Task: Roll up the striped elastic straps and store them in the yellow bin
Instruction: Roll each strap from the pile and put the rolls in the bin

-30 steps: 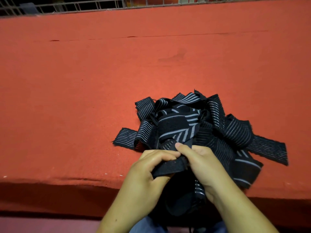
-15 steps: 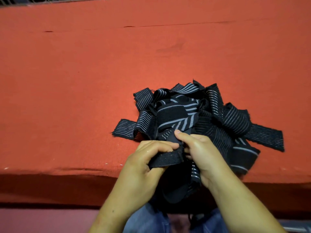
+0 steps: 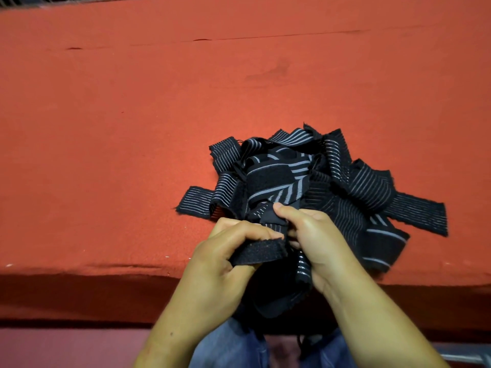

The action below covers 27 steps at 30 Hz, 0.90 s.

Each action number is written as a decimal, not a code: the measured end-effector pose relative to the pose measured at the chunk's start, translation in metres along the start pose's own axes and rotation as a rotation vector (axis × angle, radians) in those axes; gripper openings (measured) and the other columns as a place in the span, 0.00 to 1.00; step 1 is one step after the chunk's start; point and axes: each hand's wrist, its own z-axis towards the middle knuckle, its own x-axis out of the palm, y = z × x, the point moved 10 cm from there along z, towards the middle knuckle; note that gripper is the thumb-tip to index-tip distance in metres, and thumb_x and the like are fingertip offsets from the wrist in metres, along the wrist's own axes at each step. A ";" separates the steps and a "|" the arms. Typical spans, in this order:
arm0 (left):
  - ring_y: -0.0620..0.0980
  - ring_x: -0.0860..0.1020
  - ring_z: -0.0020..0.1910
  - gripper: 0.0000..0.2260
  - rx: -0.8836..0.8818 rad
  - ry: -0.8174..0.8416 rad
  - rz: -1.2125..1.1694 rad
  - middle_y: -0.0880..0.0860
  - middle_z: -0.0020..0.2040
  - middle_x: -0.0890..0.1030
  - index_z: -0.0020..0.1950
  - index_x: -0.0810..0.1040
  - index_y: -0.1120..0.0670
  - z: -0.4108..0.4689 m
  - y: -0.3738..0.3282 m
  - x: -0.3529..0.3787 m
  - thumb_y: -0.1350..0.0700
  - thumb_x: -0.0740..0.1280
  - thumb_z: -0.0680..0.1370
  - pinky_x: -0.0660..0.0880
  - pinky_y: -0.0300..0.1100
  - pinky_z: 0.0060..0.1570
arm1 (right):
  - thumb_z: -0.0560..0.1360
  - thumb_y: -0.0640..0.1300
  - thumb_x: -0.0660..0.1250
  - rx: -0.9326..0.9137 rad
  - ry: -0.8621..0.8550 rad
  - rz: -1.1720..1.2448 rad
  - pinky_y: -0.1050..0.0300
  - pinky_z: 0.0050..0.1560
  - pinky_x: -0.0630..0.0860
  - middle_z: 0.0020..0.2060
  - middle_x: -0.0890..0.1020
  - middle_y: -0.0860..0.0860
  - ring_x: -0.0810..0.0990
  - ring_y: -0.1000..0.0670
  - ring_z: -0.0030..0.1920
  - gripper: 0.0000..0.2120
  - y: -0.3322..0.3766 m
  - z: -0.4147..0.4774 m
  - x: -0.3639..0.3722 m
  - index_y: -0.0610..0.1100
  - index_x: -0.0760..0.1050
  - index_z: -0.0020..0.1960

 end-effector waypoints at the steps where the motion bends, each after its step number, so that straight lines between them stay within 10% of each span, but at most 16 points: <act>1: 0.52 0.81 0.60 0.18 -0.007 -0.001 0.003 0.44 0.55 0.84 0.54 0.83 0.42 0.001 0.000 0.000 0.67 0.72 0.77 0.74 0.38 0.60 | 0.81 0.43 0.71 0.007 -0.001 0.011 0.64 0.30 0.77 0.37 0.88 0.42 0.86 0.50 0.32 0.14 0.000 -0.001 0.002 0.40 0.86 0.38; 7: 0.47 0.83 0.46 0.11 -0.054 -0.060 -0.280 0.49 0.44 0.84 0.46 0.80 0.39 -0.008 -0.014 -0.006 0.58 0.72 0.74 0.78 0.42 0.57 | 0.84 0.51 0.67 -0.028 -0.249 0.007 0.58 0.26 0.61 0.22 0.63 0.55 0.61 0.54 0.23 0.23 -0.001 0.014 -0.034 0.29 0.81 0.49; 15: 0.43 0.82 0.43 0.07 -0.279 -0.267 -0.420 0.51 0.44 0.86 0.49 0.83 0.48 -0.010 0.006 -0.028 0.54 0.73 0.72 0.79 0.35 0.44 | 0.83 0.60 0.65 -0.080 -0.058 -0.085 0.55 0.30 0.65 0.24 0.60 0.53 0.60 0.54 0.24 0.25 0.014 -0.006 -0.005 0.40 0.86 0.43; 27: 0.50 0.83 0.62 0.15 -0.505 0.232 -0.574 0.55 0.60 0.86 0.61 0.85 0.50 -0.049 0.010 0.045 0.49 0.67 0.78 0.77 0.43 0.64 | 0.87 0.57 0.57 -0.296 -0.172 0.295 0.61 0.22 0.61 0.24 0.61 0.51 0.60 0.53 0.23 0.26 0.044 -0.058 -0.030 0.42 0.74 0.37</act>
